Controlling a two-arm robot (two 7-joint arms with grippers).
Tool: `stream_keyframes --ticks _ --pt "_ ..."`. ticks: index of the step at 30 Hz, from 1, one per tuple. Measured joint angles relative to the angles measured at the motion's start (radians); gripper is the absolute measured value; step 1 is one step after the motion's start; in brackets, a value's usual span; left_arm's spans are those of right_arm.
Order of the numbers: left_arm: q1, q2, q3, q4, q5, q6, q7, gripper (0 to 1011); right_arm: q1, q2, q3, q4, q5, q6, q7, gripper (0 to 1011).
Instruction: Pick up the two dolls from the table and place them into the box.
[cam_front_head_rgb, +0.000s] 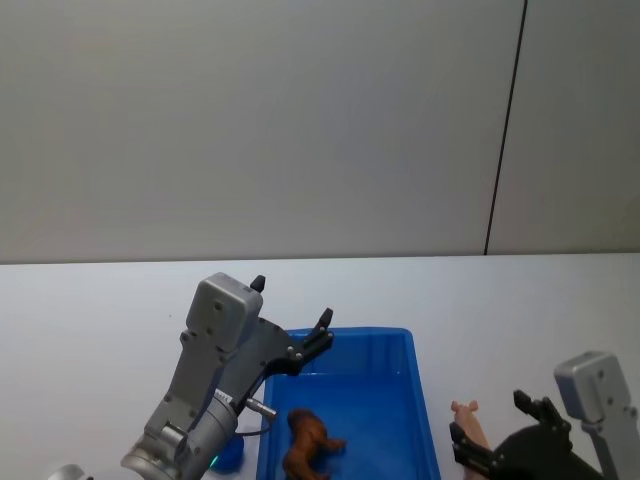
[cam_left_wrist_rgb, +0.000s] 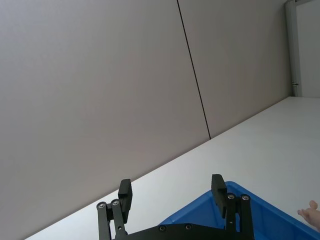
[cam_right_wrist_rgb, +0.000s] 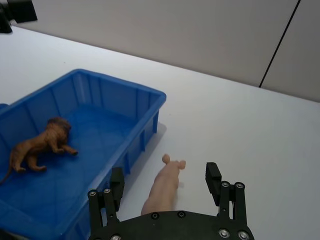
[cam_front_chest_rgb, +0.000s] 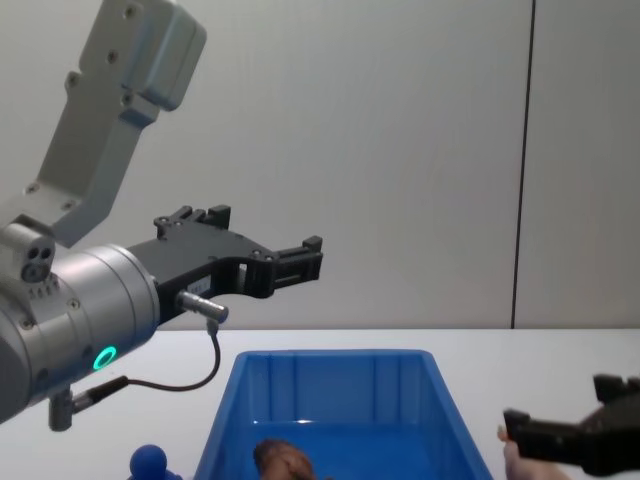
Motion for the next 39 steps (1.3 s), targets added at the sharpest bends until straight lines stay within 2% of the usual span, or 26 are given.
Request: stream_keyframes --ticks 10,23,26,28,31,34,35,37,39 --pt "0.0 0.0 0.0 0.0 0.0 0.0 0.0 1001 -0.026 -0.001 -0.006 0.03 -0.01 -0.004 -0.029 1001" --pt "0.0 0.0 0.0 0.0 0.0 0.0 0.0 1001 -0.015 -0.025 -0.014 0.103 -0.021 -0.04 -0.039 1001" --pt "0.0 0.0 0.0 0.0 0.0 0.0 0.0 1001 -0.008 -0.031 -0.015 0.12 -0.023 -0.051 -0.039 960" --pt "0.0 0.0 0.0 0.0 0.0 0.0 0.0 1001 0.001 -0.039 -0.016 0.144 -0.026 -0.064 -0.039 883" --pt "0.0 0.0 0.0 0.0 0.0 0.0 0.0 1001 0.008 -0.045 -0.016 0.161 -0.028 -0.074 -0.039 833" --pt "0.0 0.0 0.0 0.0 0.0 0.0 0.0 1001 0.016 -0.051 -0.017 0.18 -0.032 -0.085 -0.042 728" --pt "0.0 0.0 0.0 0.0 0.0 0.0 0.0 1001 0.02 -0.054 -0.017 0.189 -0.034 -0.091 -0.045 728" --pt "0.0 0.0 0.0 0.0 0.0 0.0 0.0 1001 0.024 -0.057 -0.017 0.197 -0.035 -0.096 -0.047 627" --pt "0.0 0.0 0.0 0.0 0.0 0.0 0.0 1001 0.027 -0.059 -0.017 0.204 -0.037 -0.1 -0.049 588"
